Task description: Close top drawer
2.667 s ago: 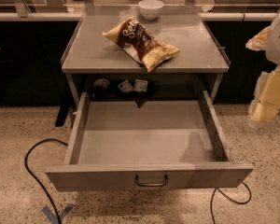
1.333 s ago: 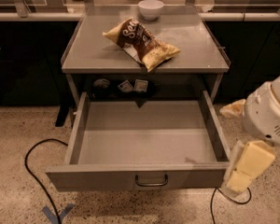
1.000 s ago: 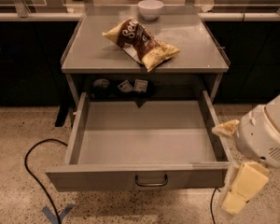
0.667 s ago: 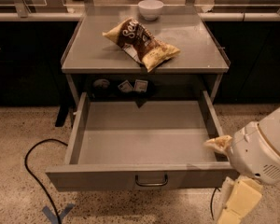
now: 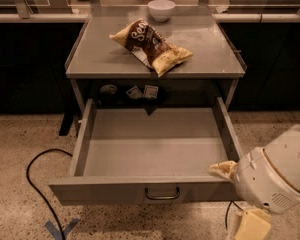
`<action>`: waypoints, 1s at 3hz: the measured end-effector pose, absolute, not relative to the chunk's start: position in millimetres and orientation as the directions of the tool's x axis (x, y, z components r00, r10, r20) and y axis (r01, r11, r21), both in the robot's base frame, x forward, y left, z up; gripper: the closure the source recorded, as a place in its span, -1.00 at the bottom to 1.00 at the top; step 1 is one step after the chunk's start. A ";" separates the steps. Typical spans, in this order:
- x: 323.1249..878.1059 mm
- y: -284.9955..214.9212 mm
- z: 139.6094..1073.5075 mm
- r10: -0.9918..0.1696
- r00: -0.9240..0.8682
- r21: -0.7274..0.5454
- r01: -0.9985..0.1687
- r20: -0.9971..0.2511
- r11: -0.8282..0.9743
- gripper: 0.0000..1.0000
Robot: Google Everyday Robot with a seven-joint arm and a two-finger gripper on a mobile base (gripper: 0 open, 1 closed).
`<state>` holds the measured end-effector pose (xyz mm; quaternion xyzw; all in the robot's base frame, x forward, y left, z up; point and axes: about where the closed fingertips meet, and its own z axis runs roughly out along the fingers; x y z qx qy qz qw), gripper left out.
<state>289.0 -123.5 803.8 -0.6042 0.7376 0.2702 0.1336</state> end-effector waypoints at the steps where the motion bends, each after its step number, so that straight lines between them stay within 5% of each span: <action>1: 277.9 -124.7 771.6 -0.801 -0.256 0.286 -0.952 -0.541 0.111 -1.00; 3: 262.8 -127.6 723.7 -0.783 -0.281 0.368 -0.927 -0.554 0.072 -1.00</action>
Offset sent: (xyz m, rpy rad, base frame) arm -0.0303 -0.0088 -0.0917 0.0847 0.1456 0.0135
